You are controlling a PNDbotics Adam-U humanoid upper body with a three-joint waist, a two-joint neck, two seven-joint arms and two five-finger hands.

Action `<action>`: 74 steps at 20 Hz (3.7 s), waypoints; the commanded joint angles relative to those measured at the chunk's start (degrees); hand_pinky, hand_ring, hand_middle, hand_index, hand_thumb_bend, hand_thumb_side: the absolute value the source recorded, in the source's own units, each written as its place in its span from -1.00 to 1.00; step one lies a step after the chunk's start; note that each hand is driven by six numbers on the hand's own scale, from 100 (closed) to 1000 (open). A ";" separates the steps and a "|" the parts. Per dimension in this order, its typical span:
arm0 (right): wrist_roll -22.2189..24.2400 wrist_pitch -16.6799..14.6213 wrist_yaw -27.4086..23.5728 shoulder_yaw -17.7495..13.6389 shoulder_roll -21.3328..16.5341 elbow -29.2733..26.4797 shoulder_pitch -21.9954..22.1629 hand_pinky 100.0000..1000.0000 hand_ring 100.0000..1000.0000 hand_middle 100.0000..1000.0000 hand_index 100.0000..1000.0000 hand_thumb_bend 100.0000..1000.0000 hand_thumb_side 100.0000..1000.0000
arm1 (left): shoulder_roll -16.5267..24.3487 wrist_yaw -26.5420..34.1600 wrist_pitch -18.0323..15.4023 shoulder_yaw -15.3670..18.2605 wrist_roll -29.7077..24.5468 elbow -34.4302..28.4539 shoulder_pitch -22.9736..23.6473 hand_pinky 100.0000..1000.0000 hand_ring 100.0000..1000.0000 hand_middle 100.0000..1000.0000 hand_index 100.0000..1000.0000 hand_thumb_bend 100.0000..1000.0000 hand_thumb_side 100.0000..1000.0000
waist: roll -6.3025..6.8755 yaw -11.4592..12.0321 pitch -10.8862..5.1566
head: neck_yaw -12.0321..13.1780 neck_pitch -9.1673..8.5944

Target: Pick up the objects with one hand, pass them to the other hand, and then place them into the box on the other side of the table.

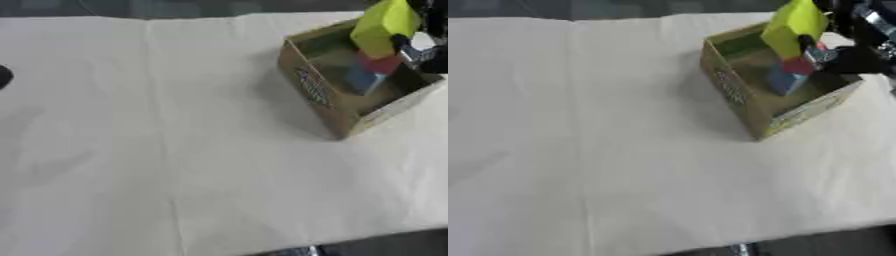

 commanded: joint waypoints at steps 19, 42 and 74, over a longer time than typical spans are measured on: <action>3.38 -8.46 4.18 1.89 -4.78 15.32 -1.80 0.78 0.37 -0.07 0.27 -1.00 -0.77 | 1.06 0.35 -0.07 0.96 1.01 -2.25 -0.21 0.39 0.40 0.32 0.54 1.00 0.34 | 0.76 0.69 -0.31 | -2.98 -1.04; 7.51 -8.99 11.17 2.17 -4.41 9.63 -1.21 1.00 0.91 0.91 0.94 -1.00 -0.77 | 0.24 -0.05 -0.01 0.75 1.24 -2.06 -0.45 0.39 0.41 0.30 0.53 1.00 0.34 | 0.56 0.80 -0.28 | -2.08 -0.42; -8.84 -4.55 -11.28 -6.80 -1.62 -8.45 -0.53 1.00 0.83 0.78 0.90 -1.00 -0.19 | -0.17 0.30 0.73 2.28 4.50 -2.36 -0.07 0.38 0.39 0.25 0.52 0.82 0.34 | 0.70 0.35 -0.56 | 3.55 -0.57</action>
